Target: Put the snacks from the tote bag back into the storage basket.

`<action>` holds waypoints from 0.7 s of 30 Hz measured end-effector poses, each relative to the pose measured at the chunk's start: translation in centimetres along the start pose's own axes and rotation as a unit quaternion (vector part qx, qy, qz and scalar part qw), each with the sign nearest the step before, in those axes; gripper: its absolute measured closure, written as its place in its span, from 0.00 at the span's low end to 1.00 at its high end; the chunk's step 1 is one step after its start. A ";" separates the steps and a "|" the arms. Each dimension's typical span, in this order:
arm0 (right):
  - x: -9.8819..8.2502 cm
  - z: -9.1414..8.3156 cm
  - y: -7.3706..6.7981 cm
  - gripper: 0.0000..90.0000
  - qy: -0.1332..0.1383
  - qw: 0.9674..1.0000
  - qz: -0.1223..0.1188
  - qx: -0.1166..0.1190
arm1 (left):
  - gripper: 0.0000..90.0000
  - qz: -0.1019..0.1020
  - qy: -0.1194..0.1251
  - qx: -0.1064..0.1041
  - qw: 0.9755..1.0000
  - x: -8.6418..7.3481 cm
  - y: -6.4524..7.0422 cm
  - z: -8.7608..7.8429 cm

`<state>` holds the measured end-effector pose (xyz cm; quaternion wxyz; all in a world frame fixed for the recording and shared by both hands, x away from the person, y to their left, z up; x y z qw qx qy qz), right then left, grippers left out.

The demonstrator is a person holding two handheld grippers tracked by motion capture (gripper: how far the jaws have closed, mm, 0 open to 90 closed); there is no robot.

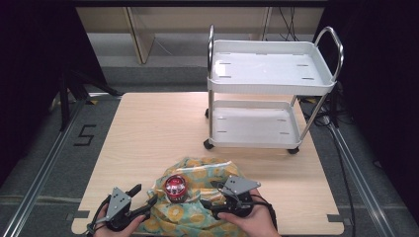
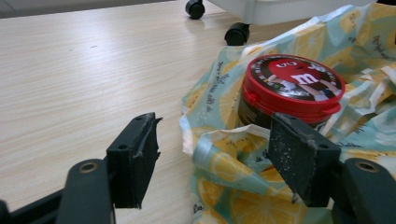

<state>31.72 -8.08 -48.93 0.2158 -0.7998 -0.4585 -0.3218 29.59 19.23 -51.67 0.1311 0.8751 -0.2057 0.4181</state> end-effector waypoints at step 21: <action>3.4 4.2 -0.3 0.25 -0.034 0.999 -0.018 0.004 | 0.31 -0.010 -0.003 0.009 1.000 -0.1 -0.3 0.0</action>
Point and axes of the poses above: each handheld gripper's, and its own axes: z roughly forward along the jaws, x roughly out of its top, y roughly to its right, the point moved 5 cm from there along z, roughly forward along the jaws, and after that the axes turned 15 degrees about -y, right-handed, at the moved point
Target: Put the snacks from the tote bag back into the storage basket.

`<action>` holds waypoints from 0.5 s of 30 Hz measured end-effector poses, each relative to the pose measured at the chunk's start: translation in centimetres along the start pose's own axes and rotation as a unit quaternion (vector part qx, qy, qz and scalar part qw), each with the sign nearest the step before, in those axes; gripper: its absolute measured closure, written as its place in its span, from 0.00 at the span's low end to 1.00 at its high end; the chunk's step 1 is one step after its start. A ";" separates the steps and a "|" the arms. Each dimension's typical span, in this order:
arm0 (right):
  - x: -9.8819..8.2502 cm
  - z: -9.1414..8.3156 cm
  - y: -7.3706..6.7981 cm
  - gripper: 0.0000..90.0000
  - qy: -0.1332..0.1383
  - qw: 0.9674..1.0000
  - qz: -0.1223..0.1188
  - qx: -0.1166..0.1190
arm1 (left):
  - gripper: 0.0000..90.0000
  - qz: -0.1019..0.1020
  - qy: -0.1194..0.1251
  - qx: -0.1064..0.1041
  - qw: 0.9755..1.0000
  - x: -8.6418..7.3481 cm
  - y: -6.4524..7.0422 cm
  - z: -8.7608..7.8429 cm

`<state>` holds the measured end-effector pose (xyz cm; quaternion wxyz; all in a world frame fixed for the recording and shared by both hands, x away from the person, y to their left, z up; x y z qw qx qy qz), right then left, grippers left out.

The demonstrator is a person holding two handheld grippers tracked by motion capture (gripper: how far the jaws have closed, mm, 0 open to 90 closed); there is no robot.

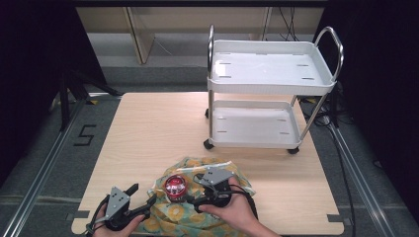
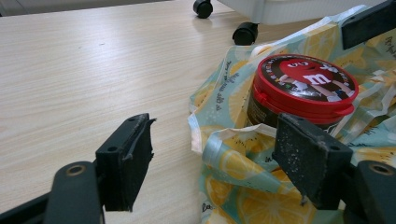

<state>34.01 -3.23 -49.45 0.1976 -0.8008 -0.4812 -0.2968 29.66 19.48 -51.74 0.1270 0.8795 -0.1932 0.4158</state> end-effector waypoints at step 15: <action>1.2 3.1 -0.8 0.22 -0.017 1.000 -0.015 0.008 | 0.31 -0.004 0.003 -0.004 1.000 0.0 0.0 -0.1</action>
Point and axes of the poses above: each handheld gripper's, and its own axes: z roughly forward along the jaws, x roughly out of its top, y roughly to its right, the point moved 5 cm from there along z, roughly forward along the jaws, and after that the axes turned 15 degrees about -y, right-handed, at the moved point
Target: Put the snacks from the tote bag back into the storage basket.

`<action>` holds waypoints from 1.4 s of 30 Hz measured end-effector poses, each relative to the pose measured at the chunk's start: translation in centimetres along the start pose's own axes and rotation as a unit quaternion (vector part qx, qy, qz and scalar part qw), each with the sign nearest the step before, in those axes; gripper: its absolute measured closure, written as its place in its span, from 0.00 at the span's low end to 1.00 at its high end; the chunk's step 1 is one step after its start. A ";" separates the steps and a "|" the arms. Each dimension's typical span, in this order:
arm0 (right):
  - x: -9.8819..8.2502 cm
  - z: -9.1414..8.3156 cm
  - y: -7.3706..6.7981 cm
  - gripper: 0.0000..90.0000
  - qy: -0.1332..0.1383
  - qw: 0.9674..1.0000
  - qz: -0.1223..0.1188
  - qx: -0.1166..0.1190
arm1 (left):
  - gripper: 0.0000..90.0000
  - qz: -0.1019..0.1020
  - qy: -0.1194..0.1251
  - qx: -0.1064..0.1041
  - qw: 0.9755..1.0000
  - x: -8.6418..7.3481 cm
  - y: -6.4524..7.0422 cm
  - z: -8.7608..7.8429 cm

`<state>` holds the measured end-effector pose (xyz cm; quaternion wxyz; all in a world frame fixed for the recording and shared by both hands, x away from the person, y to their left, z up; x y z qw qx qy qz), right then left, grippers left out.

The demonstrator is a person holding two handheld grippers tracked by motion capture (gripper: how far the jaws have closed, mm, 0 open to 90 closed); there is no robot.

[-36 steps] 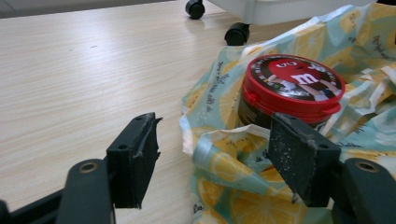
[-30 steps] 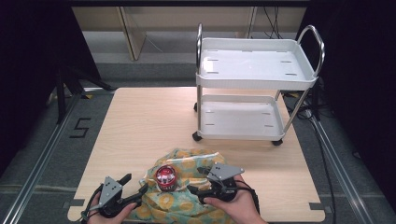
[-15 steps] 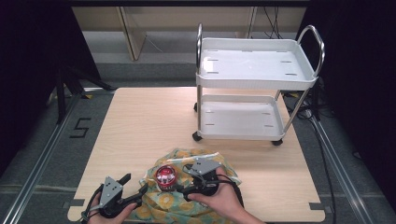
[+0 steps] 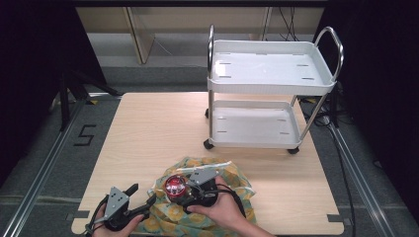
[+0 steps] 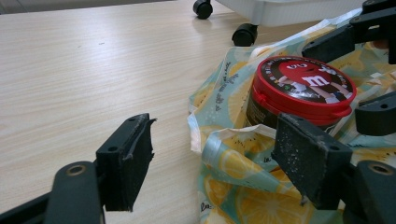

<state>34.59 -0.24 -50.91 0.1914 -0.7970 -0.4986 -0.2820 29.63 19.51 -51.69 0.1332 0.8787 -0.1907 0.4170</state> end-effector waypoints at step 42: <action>1.6 3.2 0.1 0.27 -0.003 1.000 -0.020 0.012 | 0.31 -0.003 -0.002 -0.001 1.000 0.0 0.1 0.0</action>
Point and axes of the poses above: each handheld gripper's, and its own axes: z roughly forward along the jaws, x roughly out of its top, y roughly to its right, the point moved 5 cm from there along z, roughly forward along the jaws, and after that the axes turned 15 degrees about -y, right-handed, at the moved point
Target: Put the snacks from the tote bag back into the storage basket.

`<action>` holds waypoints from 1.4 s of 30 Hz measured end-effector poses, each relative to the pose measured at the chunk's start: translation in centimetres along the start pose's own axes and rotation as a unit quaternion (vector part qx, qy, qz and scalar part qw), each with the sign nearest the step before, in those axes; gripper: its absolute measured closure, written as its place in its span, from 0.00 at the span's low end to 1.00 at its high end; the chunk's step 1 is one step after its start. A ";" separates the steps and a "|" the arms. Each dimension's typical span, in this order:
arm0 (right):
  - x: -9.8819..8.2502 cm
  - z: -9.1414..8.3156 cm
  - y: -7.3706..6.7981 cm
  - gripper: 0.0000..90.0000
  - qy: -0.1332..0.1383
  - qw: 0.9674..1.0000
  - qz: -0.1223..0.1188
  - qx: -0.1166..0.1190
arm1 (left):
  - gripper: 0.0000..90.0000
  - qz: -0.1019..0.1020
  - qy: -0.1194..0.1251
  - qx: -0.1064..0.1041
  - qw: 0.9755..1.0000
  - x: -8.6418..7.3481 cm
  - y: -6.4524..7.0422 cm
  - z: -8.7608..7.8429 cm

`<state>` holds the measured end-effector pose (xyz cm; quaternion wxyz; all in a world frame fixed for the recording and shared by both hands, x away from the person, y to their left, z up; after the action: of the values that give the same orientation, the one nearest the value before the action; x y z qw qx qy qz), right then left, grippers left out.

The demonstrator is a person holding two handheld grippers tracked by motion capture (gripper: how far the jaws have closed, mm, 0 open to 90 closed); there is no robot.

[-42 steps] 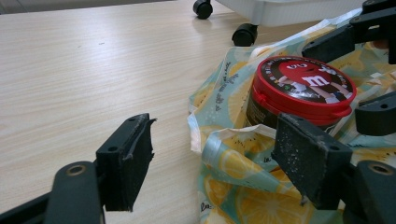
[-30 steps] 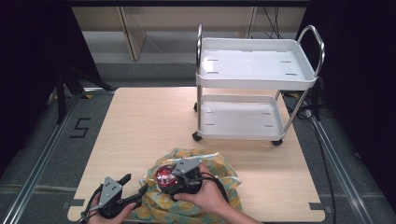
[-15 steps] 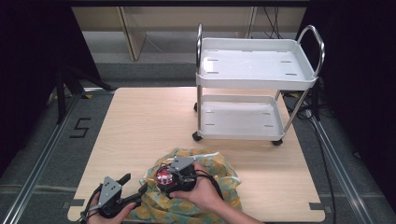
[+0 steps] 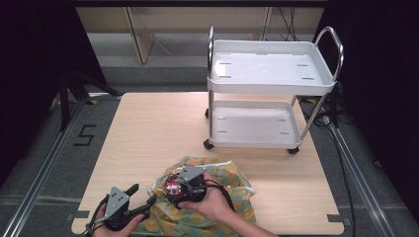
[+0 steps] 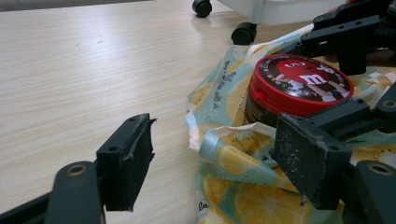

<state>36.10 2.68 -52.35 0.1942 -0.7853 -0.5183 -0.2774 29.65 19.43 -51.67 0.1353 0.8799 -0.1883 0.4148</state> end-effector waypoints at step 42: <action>0.9 -1.9 -0.5 0.29 0.022 1.000 -0.010 -0.016 | 0.31 -0.002 0.001 0.000 1.000 0.0 0.0 0.0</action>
<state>35.51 2.41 -50.28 0.1903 -0.7767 -0.5176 -0.3043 29.66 19.42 -51.68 0.1362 0.8797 -0.1864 0.4158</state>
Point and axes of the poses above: each handheld gripper's, and its own axes: z roughly forward along the jaws, x roughly out of its top, y roughly to its right, the point moved 5 cm from there along z, roughly forward along the jaws, and after that the axes turned 15 degrees about -y, right-handed, at the moved point
